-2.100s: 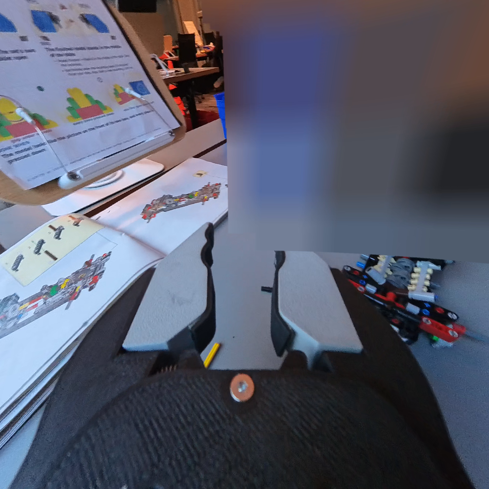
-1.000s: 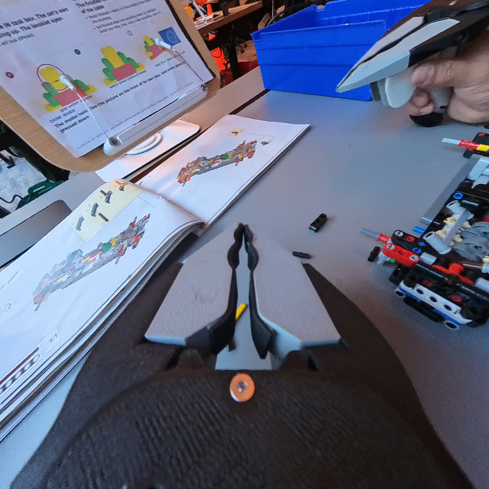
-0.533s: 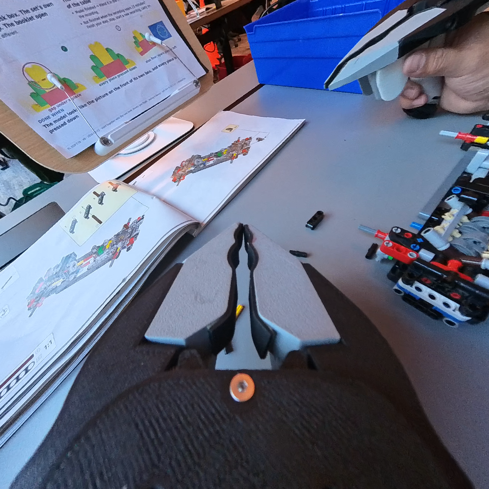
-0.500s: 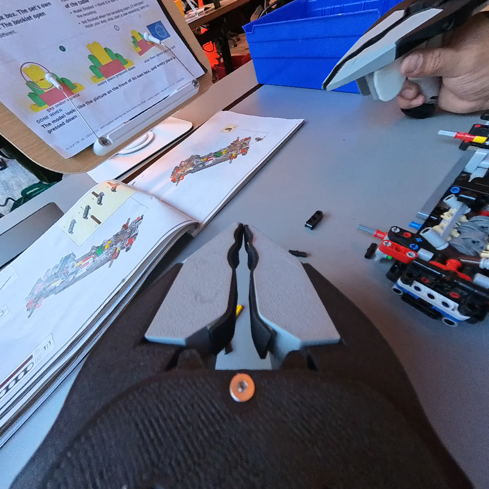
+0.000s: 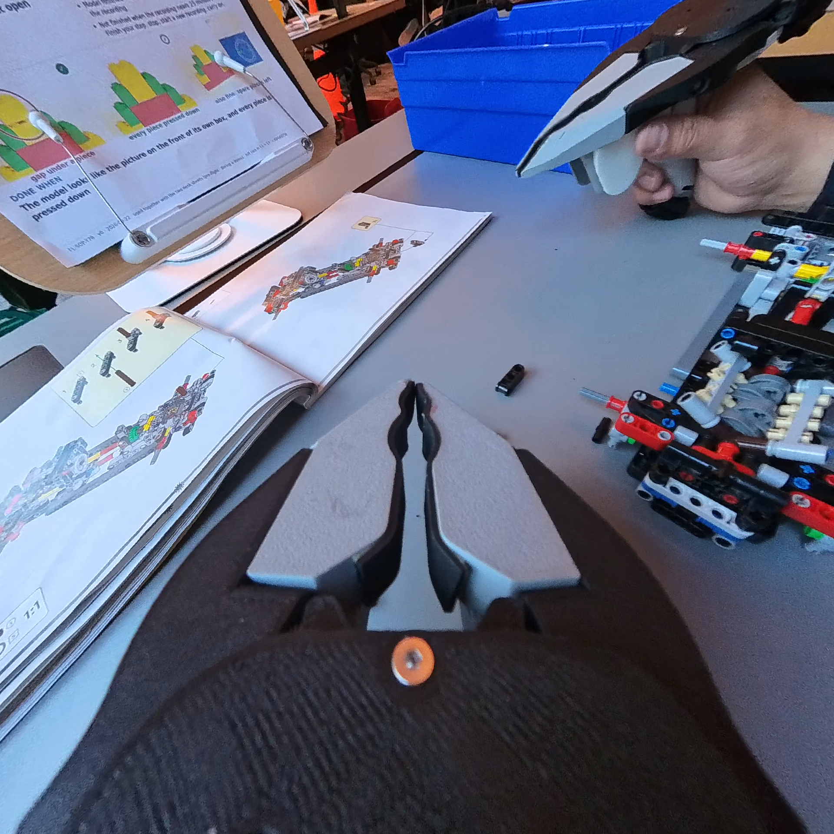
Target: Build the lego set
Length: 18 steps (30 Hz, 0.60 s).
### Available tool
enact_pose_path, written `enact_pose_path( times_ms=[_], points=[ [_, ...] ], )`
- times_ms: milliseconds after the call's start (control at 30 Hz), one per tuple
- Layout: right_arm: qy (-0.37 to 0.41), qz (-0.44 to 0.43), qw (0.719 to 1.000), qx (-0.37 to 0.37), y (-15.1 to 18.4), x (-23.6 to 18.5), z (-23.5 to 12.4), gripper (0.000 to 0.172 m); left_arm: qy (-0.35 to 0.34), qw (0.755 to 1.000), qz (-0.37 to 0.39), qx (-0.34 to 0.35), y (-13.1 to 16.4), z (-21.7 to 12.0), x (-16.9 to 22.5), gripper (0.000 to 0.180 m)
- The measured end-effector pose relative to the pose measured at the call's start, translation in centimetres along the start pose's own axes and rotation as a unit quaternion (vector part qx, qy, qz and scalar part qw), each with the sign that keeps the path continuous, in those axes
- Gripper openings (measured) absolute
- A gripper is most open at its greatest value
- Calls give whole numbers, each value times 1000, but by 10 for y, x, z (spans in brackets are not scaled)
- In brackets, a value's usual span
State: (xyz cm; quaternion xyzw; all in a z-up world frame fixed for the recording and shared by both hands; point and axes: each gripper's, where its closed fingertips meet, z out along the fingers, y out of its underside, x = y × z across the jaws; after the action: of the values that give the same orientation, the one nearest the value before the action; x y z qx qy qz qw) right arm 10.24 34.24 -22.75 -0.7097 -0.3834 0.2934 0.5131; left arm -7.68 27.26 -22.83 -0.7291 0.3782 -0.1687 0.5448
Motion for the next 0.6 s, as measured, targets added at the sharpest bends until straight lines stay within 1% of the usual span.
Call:
enact_pose_path(
  times_ms=[333,400,500,600],
  points=[
    [-9,2,1000,-4,1,-2,1,2,15,1000,1,-4,1,1,5,0],
    [-15,3,1000,-1,0,-3,0,6,27,1000,3,-3,1,1,9,0],
    [-39,17,999,-1,1,-7,-2,16,41,999,3,-6,1,0,13,0],
    [-53,31,998,2,0,-9,-4,19,46,999,3,-7,2,0,15,0]
  ],
)
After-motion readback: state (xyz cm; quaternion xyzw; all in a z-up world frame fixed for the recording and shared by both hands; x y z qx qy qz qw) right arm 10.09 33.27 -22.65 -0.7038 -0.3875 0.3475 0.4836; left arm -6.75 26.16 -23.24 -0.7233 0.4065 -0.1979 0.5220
